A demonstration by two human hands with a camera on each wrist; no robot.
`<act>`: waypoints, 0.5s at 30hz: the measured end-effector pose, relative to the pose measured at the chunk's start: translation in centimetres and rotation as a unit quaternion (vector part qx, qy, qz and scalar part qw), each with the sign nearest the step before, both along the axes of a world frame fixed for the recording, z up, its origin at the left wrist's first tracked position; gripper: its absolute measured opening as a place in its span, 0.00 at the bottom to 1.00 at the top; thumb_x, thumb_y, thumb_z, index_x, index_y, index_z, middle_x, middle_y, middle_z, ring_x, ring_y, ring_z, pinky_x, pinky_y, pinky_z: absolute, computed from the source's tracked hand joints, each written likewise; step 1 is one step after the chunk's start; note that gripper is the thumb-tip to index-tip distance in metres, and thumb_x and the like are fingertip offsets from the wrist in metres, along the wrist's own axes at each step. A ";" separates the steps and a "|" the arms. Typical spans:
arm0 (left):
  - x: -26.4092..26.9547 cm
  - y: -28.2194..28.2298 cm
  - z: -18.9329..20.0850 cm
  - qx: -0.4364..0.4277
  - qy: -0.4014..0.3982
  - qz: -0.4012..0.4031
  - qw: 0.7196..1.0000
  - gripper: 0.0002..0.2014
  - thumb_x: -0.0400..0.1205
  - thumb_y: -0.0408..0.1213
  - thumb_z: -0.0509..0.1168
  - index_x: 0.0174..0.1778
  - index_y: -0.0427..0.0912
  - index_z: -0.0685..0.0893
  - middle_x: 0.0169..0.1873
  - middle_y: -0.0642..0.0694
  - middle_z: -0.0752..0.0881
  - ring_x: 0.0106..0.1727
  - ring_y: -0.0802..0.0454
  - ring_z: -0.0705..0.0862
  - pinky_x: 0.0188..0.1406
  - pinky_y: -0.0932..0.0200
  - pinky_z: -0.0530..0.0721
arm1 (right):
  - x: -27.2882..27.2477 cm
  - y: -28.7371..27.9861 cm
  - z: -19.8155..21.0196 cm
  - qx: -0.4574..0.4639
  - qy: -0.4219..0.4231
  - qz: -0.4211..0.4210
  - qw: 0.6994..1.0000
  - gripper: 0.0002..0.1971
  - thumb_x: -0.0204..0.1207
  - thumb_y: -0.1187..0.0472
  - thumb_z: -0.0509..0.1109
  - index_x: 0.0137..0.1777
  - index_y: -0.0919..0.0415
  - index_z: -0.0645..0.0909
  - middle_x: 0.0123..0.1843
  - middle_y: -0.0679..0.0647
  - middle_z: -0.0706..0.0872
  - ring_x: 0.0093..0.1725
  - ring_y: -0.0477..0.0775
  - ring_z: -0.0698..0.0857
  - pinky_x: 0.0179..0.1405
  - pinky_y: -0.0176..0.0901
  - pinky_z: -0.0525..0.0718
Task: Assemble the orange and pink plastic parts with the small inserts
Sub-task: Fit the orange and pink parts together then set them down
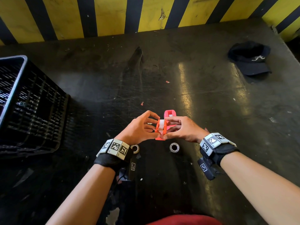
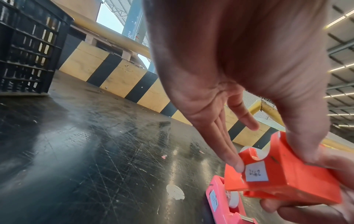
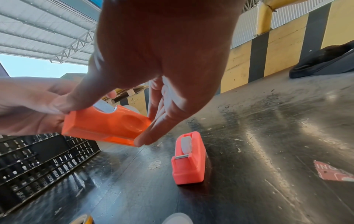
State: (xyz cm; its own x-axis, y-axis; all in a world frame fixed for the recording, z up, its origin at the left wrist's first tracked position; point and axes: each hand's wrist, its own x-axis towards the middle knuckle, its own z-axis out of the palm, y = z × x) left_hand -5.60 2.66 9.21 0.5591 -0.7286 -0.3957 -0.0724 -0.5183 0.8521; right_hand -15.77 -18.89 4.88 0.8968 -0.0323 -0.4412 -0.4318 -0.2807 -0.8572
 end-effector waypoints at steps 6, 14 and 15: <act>-0.2 0.0 -0.9 0.011 -0.025 -0.012 1.000 0.39 0.70 0.34 0.85 0.74 0.58 0.74 0.71 0.48 0.83 0.61 0.52 0.91 0.64 0.45 0.91 | 0.1 0.0 0.3 0.026 0.011 0.015 0.999 0.61 0.45 0.40 0.94 0.81 0.55 0.76 0.71 0.52 0.88 0.61 0.49 0.93 0.72 0.61 0.85; -0.2 -0.2 -2.4 0.063 -0.065 -0.074 0.993 0.52 0.70 0.35 0.84 0.85 0.62 0.62 0.83 0.43 0.72 0.64 0.53 0.87 0.68 0.46 0.88 | 0.9 0.1 0.4 0.011 0.041 0.053 0.998 0.56 0.52 0.52 0.94 0.83 0.52 0.72 0.77 0.54 0.83 0.65 0.49 0.91 0.73 0.59 0.85; 0.0 -0.3 -2.5 0.066 -0.071 -0.075 0.993 0.52 0.70 0.35 0.84 0.86 0.61 0.61 0.83 0.44 0.73 0.64 0.53 0.87 0.68 0.46 0.88 | 1.2 0.1 0.4 0.012 0.045 0.054 0.997 0.55 0.53 0.53 0.94 0.83 0.51 0.72 0.78 0.54 0.81 0.66 0.51 0.90 0.73 0.59 0.85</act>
